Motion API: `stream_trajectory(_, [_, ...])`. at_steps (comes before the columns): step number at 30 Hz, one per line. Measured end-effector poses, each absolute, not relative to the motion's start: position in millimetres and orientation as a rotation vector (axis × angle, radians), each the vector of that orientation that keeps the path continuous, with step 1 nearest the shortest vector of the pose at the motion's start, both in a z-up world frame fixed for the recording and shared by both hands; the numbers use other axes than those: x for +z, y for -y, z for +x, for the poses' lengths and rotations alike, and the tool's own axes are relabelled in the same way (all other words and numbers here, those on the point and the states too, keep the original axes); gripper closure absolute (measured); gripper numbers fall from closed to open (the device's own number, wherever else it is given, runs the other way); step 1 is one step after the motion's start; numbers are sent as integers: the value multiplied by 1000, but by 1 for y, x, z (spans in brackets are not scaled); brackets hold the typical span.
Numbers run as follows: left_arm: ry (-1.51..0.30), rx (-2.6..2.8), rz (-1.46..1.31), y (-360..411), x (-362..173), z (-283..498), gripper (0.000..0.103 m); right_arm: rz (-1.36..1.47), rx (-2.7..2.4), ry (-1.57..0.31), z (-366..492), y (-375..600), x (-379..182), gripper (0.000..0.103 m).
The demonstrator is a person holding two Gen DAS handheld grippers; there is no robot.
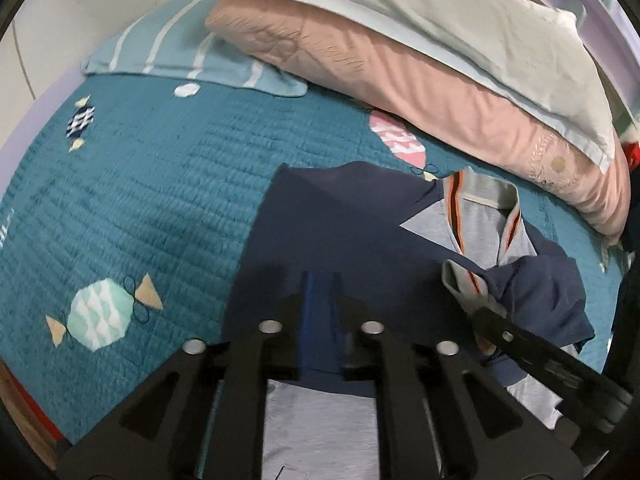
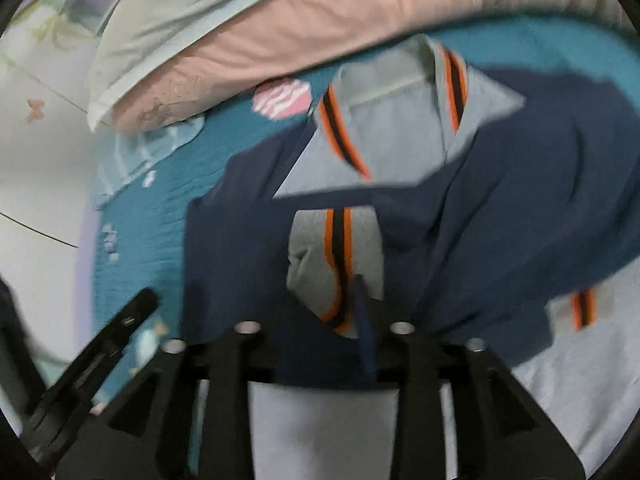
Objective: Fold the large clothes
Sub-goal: 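Carry the sleeve with the right gripper across the jacket front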
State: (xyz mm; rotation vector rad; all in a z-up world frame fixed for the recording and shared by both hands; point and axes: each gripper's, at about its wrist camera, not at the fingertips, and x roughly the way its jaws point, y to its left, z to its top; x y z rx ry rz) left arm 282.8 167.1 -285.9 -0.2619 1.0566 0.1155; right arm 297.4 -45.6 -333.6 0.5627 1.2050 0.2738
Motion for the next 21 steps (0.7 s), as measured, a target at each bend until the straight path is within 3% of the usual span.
stream_trajectory(2, [-1058,104,-278,-166,-287,284,81,584,247,-1175,288,61,-325,42])
stream_trajectory(4, [-1066,74,-289,-158,-290,287,75,603,216,-1142,278,85,-315,42])
stream_trajectory(5, [-1070,63,-295,-154,-291,289,68,628,184,-1127,271,105,-311,42])
stream_trajectory(6, [-1076,40,-307,-148,-293,291,52,644,155,-1120,267,120,-309,42])
stream_trajectory(7, [-1078,19,-320,-143,-295,293,46,654,120,-1118,264,135,-308,42])
stream_trajectory(13, [-1194,-117,-404,-98,-334,308,41,784,-141,-1094,246,245,-332,42])
stream_trajectory(15, [-1214,-134,-438,-89,-347,310,44,836,-177,-1090,248,267,-342,42])
stream_trajectory(17, [-1225,-134,-481,-83,-360,313,81,907,-177,-1070,250,284,-350,42])
stream_trajectory(19, [-1217,-72,-496,-83,-366,315,94,951,-186,-1057,259,295,-361,42])
stream_trajectory(20, [-1208,-65,-515,-85,-367,315,97,956,-207,-1065,264,298,-366,46])
stream_trajectory(21, [-1207,-63,-526,-87,-366,315,97,965,-236,-1083,267,304,-374,70])
